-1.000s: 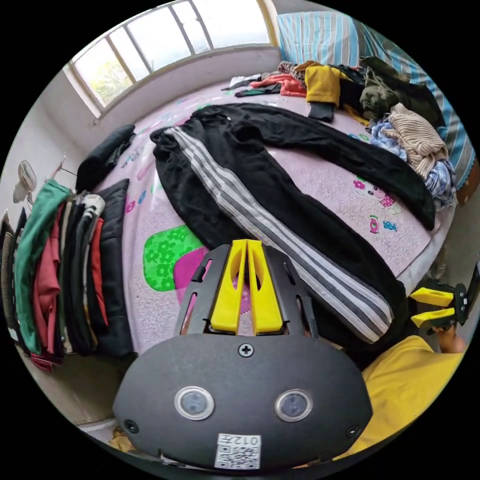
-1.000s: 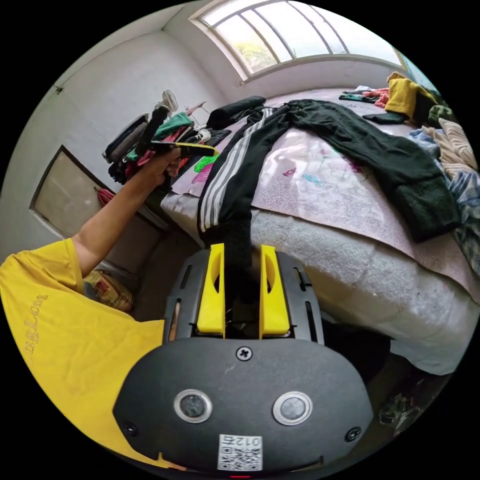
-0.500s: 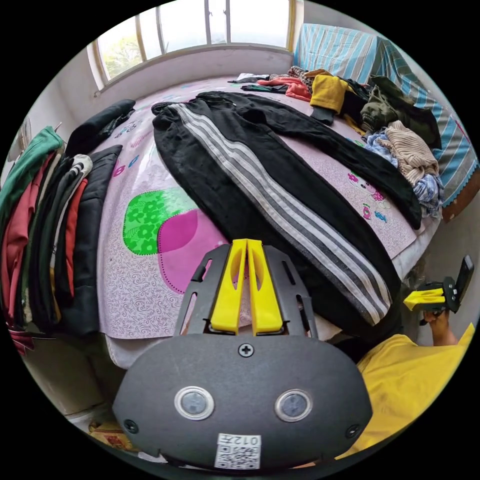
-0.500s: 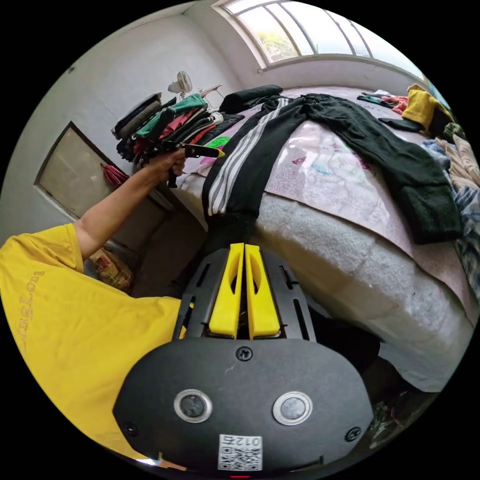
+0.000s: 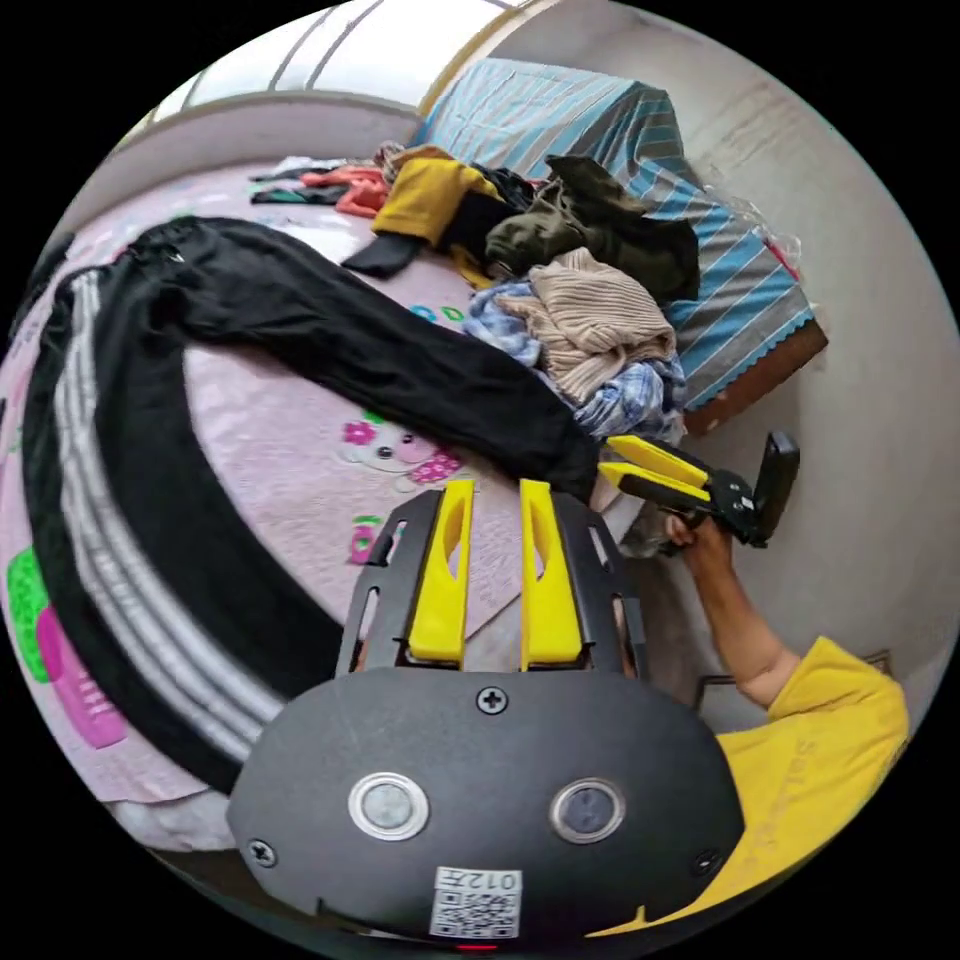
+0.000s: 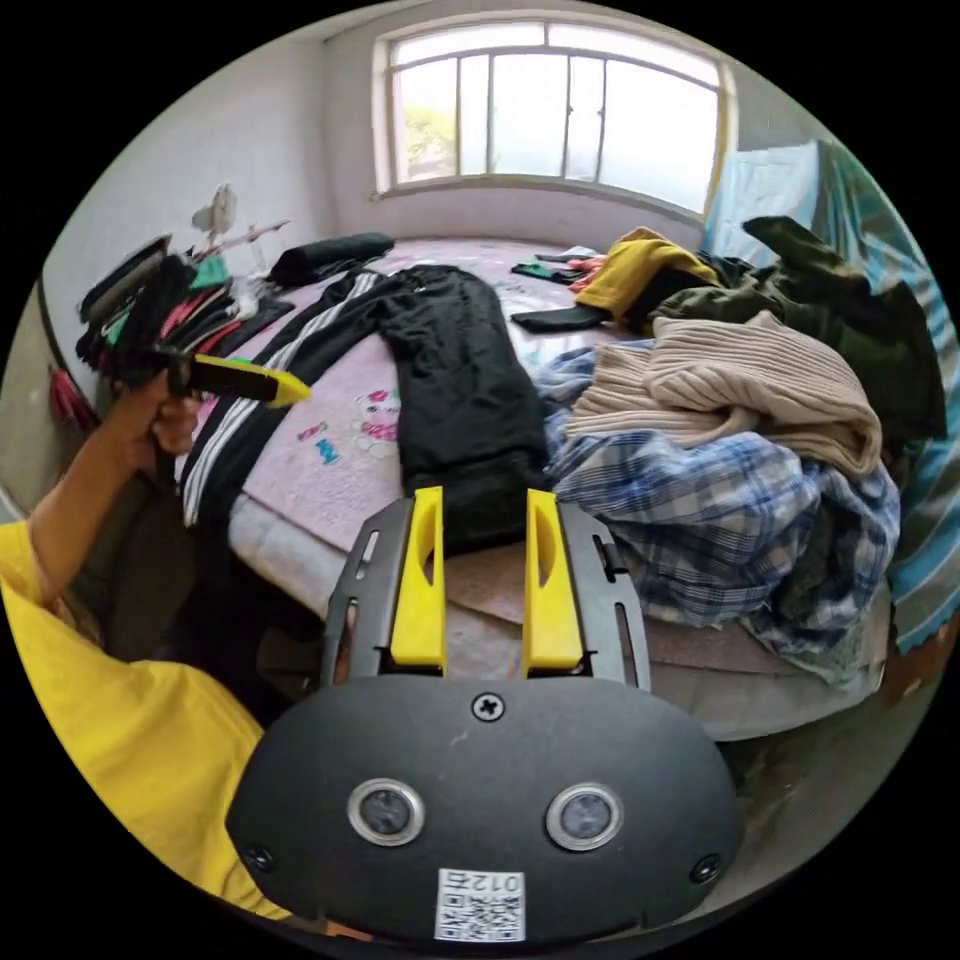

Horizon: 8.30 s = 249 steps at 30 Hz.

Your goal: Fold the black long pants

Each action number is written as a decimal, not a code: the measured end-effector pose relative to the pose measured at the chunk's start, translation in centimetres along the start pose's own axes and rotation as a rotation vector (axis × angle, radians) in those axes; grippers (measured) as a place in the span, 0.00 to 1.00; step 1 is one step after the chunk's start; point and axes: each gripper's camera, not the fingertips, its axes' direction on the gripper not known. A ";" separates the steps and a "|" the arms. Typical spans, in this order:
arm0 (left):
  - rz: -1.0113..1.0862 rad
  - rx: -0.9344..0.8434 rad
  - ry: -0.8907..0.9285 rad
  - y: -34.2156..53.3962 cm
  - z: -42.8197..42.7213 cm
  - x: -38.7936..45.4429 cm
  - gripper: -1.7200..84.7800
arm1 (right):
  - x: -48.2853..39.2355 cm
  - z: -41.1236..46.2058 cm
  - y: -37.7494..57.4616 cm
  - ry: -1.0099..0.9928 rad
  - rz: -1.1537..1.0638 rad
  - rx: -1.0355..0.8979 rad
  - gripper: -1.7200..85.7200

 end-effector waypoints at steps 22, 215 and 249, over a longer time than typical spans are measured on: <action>-0.317 0.167 0.770 -1.7 -4.2 -16.3 0.04 | 23.0 5.0 4.0 -0.988 0.720 0.121 0.19; 0.304 -0.230 0.012 -25.4 -31.5 -17.0 0.02 | -0.9 68.2 -46.2 0.212 -0.171 -0.371 0.02; 0.049 -0.172 -0.247 -7.9 -34.7 -6.6 0.02 | -12.6 31.8 -10.3 -0.041 0.038 -0.298 0.03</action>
